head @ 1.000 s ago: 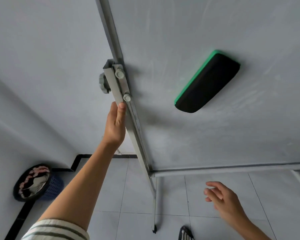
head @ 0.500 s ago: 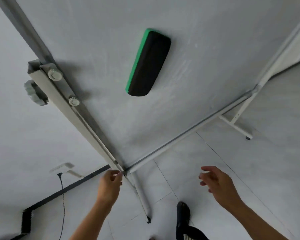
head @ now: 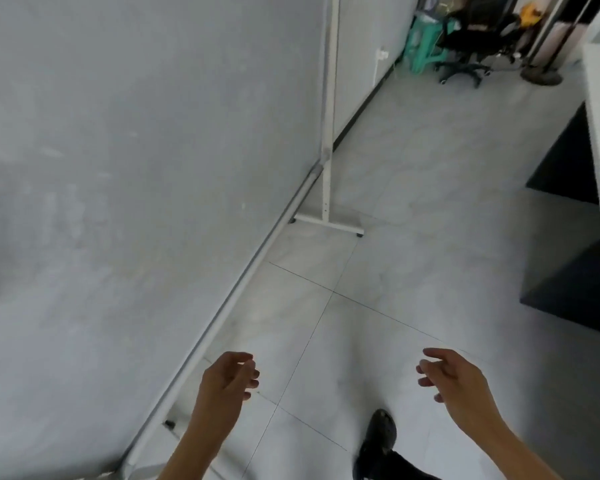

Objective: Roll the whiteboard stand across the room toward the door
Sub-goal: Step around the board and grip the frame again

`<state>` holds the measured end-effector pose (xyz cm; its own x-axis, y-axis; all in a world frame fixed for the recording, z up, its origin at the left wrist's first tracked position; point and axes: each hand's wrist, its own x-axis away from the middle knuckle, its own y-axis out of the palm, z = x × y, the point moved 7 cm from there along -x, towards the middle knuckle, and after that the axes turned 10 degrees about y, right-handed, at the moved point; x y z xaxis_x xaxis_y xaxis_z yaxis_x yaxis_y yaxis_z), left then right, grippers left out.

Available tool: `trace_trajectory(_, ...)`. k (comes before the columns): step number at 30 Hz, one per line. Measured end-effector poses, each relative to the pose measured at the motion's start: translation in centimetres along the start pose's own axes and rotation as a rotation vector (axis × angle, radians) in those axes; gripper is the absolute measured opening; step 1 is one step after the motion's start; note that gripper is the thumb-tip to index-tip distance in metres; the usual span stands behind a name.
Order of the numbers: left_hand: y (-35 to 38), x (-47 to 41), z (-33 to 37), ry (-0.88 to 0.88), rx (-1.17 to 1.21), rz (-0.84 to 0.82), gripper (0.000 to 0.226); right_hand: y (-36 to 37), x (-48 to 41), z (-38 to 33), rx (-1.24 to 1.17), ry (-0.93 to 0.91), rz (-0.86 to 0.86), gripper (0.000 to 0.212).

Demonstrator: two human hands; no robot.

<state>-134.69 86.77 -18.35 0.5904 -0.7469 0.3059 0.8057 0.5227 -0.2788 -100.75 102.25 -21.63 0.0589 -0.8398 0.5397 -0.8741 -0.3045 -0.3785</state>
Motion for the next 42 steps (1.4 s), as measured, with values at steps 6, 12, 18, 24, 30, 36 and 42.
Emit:
trace_trajectory(6,12.1,-8.3,8.3,0.049,0.033,-0.075,0.011,-8.6,-9.6,-3.5,-0.009,0.025,0.075,0.014)
trace_trajectory(12,18.4,-16.8,13.8,0.078,0.038,-0.098,0.011,-13.8,-19.6,-7.7,0.005,0.053,0.130,0.012)
trace_trajectory(18,21.1,-29.8,17.5,0.087,0.024,-0.060,0.011,-12.8,-30.4,-14.0,-0.006,0.064,0.110,0.012)
trace_trajectory(24,23.6,-44.6,27.3,0.217,0.002,-0.074,0.011,-11.0,-42.3,-26.5,-0.007,-0.005,0.081,0.012)
trace_trajectory(30,25.5,-54.8,37.6,0.353,-0.097,-0.076,0.014,-8.1,-51.7,-39.3,0.036,-0.114,-0.019,0.011)
trace_trajectory(36,26.1,-62.5,44.8,0.438,-0.161,0.141,0.014,-4.3,-62.4,-49.3,0.137,-0.248,-0.237,0.014)
trace_trajectory(42,26.7,-67.2,52.4,0.518,-0.210,0.546,0.022,2.4,-71.8,-60.8,0.407,-0.526,-0.582,0.028)
